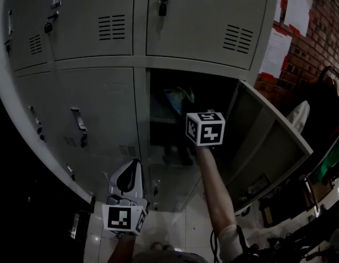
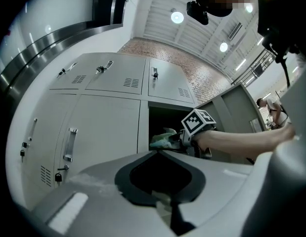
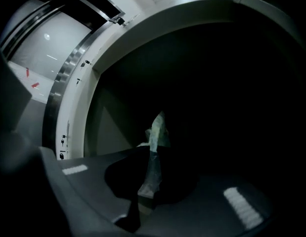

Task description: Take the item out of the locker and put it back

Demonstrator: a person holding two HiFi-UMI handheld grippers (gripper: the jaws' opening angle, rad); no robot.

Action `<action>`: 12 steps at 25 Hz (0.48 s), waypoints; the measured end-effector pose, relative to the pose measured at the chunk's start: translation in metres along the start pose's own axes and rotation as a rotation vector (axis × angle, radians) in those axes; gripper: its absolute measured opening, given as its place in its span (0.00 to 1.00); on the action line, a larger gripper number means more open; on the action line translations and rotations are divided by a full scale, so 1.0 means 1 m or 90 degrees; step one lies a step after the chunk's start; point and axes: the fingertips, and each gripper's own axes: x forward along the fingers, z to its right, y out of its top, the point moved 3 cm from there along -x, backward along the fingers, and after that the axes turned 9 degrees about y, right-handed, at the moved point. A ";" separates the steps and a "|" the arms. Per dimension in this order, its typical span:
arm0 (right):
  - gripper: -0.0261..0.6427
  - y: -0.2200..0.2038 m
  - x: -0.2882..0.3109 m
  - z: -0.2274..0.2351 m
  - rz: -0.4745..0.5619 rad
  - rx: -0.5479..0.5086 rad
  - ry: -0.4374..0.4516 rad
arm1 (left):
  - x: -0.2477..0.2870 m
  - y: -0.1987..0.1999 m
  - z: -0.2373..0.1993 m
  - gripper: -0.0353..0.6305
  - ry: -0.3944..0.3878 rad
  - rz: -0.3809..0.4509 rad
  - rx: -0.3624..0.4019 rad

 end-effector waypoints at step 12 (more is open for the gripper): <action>0.63 0.009 -0.011 0.010 0.059 0.049 -0.034 | 0.004 -0.003 0.000 0.06 -0.006 0.000 -0.008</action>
